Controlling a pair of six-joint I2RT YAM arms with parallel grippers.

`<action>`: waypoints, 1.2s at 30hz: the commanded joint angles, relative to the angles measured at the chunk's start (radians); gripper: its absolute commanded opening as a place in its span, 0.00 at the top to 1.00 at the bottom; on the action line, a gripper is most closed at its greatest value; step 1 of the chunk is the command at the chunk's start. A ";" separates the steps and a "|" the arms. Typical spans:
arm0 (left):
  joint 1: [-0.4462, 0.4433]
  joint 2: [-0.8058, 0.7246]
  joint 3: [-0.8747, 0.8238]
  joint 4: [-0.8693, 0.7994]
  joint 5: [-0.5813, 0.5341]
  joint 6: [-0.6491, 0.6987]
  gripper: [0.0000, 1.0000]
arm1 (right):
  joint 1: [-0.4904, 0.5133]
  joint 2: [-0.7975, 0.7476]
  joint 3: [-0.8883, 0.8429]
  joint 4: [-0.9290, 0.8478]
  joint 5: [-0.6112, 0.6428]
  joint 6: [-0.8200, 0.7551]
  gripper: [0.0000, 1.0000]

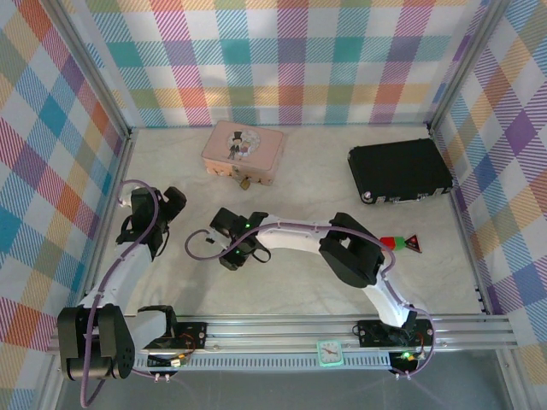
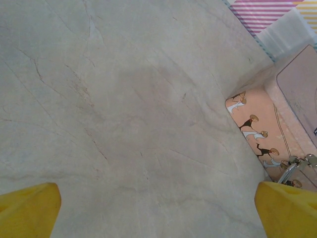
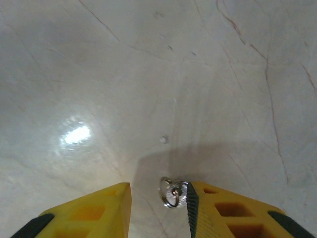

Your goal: Unlock a padlock with a key

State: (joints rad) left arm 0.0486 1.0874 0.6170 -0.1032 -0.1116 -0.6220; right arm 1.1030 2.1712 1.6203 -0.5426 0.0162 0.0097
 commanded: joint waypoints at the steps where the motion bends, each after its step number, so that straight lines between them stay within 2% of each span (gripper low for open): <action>1: 0.015 0.001 0.000 0.001 0.045 -0.018 0.00 | 0.004 0.015 0.021 -0.013 0.033 -0.006 0.68; 7: 0.014 0.024 0.048 -0.038 0.146 -0.027 0.00 | -0.002 -0.030 -0.004 0.015 0.002 0.029 0.99; 12: 0.002 0.044 0.036 0.037 0.326 -0.099 0.00 | -0.048 -0.176 -0.111 0.068 -0.065 0.086 1.00; 15: -0.042 0.072 0.004 0.123 0.413 -0.207 0.00 | -0.090 -0.288 -0.193 0.108 -0.120 0.122 1.00; 19: -0.176 0.111 -0.003 0.185 0.402 -0.349 0.01 | -0.171 -0.424 -0.292 0.161 -0.217 0.175 1.00; 24: -0.369 0.159 0.005 0.250 0.321 -0.579 0.02 | -0.279 -0.535 -0.390 0.232 -0.307 0.238 1.00; 27: -0.473 0.217 -0.024 0.392 0.300 -0.785 0.04 | -0.324 -0.579 -0.430 0.257 -0.296 0.257 1.00; 29: -0.523 0.255 -0.028 0.474 0.291 -0.874 0.04 | -0.340 -0.595 -0.450 0.265 -0.277 0.265 1.00; 32: -0.598 0.300 -0.014 0.549 0.254 -0.964 0.03 | -0.356 -0.612 -0.490 0.309 -0.262 0.293 1.00; 36: -0.653 0.371 0.016 0.620 0.248 -1.060 0.03 | -0.359 -0.620 -0.536 0.379 -0.248 0.334 1.00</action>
State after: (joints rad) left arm -0.5789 1.4223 0.6086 0.3946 0.1627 -1.5276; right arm 0.7464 1.5818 1.1053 -0.2531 -0.2306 0.2951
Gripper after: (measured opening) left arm 0.968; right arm 0.048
